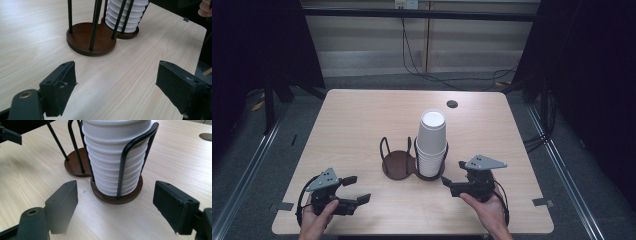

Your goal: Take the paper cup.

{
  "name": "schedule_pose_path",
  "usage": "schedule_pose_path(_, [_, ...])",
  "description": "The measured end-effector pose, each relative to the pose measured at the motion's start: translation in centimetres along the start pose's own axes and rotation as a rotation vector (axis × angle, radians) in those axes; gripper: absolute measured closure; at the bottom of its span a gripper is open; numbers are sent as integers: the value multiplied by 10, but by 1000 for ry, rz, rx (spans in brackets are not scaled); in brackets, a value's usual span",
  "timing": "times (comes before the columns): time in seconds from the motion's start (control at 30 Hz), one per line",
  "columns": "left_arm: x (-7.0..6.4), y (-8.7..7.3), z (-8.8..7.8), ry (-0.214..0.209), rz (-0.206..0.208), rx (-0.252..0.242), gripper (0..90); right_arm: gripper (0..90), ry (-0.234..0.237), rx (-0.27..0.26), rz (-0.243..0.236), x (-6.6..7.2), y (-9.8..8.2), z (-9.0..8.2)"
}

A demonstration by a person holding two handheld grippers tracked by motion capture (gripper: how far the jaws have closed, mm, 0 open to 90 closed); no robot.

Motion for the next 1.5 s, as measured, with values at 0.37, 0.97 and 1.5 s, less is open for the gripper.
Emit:
schedule_pose_path(0.37, [0, 1, 0, -3, 16, -1, 161, 228, 40, 0, 10, 4, 20, -4])
schedule_pose_path(0.97, [1, 6, -7, -26, 6, -53, 162, 187, 148, -24, -12, 4, 63, -9])
schedule_pose_path(1.5, [-7, 3, -4, -30, 49, -23, 167, 190, 181, 5, -50, 6, 104, -8])
Point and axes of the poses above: each handheld gripper's, and its own axes: z roughly forward along the jaws, y roughly out of its top, x roughly to its left, the point moved 7 cm from there along z, roughly forward along the jaws, and after that the axes turned 10 degrees about y, right-handed, at the moved point
